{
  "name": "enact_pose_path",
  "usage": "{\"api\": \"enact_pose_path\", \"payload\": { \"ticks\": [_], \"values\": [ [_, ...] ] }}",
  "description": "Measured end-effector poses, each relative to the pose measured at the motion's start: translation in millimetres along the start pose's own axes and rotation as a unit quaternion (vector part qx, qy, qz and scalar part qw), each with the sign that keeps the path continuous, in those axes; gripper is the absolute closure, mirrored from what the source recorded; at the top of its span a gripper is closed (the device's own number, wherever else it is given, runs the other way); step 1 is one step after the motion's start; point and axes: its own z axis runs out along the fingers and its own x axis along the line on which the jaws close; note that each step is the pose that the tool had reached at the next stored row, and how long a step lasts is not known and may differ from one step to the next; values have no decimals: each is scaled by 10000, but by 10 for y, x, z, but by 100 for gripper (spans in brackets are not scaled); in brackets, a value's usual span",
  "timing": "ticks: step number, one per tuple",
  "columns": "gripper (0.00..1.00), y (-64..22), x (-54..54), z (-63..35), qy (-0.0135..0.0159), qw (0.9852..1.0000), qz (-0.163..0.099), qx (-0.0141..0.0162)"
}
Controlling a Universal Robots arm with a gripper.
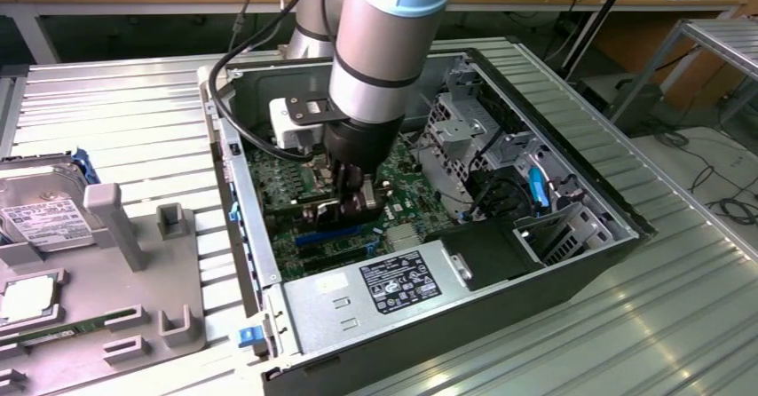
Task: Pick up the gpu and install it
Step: 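Insert the gpu into the slot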
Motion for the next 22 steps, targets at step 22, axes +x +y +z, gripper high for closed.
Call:
{"api": "enact_pose_path", "payload": {
  "ticks": [22],
  "values": [
    [73,-2,15,47,-1,10000,0,0]
  ]
}}
